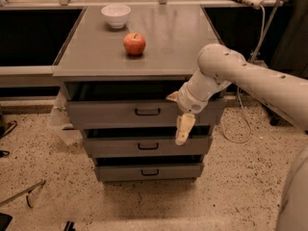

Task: Open top drawer

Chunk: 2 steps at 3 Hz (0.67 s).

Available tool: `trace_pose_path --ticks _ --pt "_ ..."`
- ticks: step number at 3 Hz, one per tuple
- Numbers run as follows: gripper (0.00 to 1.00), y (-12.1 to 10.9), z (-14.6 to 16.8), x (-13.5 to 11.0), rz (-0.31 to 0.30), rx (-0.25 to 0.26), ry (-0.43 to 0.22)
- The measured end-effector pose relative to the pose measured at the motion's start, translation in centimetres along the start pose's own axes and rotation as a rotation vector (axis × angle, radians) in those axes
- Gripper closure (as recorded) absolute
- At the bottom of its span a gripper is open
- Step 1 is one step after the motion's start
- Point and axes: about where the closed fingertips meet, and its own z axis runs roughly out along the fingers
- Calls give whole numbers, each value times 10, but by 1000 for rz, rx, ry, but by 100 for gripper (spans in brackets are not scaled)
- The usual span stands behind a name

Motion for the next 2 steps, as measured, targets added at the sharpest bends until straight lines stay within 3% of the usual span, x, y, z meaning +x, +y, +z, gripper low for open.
trace_pose_path --ticks 2 --pt "0 -19 14 -3 -59 62 48"
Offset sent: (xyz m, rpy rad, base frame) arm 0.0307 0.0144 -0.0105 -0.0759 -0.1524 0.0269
